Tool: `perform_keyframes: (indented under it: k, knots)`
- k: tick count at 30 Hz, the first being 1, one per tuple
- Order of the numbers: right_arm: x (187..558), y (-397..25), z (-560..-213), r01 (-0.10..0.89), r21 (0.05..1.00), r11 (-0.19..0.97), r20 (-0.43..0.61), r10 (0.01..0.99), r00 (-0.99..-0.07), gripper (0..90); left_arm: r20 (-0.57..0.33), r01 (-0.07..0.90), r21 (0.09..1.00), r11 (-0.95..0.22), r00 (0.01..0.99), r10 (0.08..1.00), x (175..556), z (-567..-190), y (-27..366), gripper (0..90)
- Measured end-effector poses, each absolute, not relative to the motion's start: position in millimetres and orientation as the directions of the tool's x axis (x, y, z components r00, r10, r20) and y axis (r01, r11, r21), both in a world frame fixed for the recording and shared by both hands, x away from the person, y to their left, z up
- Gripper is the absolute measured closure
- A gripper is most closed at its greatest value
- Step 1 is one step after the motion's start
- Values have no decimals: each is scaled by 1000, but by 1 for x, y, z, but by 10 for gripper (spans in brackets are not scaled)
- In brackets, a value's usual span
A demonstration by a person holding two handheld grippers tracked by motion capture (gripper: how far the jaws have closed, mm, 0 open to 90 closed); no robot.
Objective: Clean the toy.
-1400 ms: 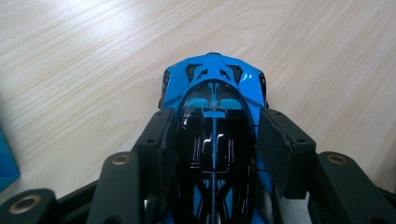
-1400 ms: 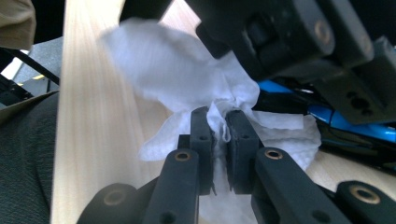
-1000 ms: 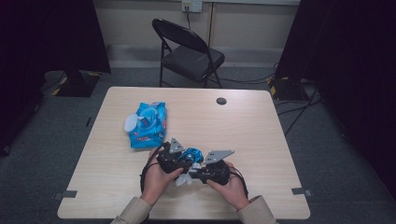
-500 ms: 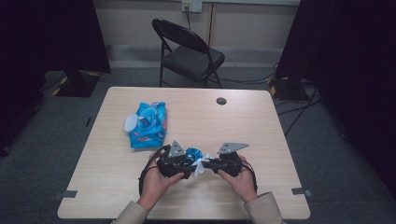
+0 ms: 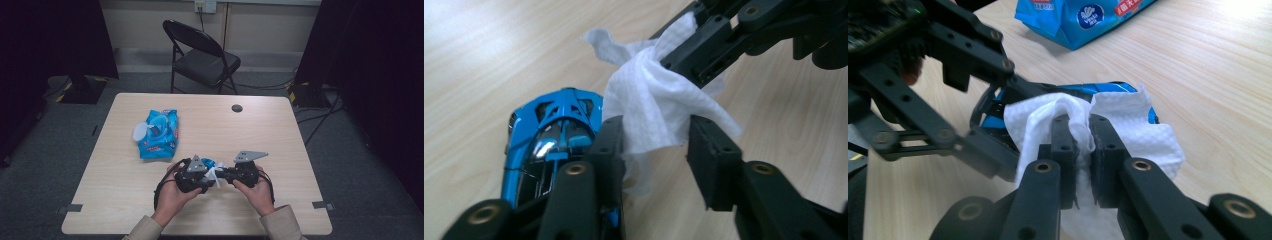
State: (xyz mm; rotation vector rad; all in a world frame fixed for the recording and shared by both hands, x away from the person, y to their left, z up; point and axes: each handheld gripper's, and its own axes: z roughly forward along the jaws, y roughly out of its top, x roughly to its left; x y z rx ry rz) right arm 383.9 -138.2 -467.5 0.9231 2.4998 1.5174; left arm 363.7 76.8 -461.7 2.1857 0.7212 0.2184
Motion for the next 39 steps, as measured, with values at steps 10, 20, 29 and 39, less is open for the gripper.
perform_keyframes:
  k: [10,20,29,39]
  knots:
    - [386,-131,-468,482,829,283,307,490,-816,773,-167,503,700,-507,806,568,367,-451,90,874]
    - [391,-118,-462,437,861,261,272,491,-828,527,-147,526,708,-470,762,631,356,-435,137,882]
    - [403,-99,-473,428,845,319,212,536,-817,333,-151,585,685,-433,696,702,331,-444,194,881]
    - [409,-73,-485,382,822,422,124,523,-843,189,-167,641,619,-454,672,721,316,-468,207,878]
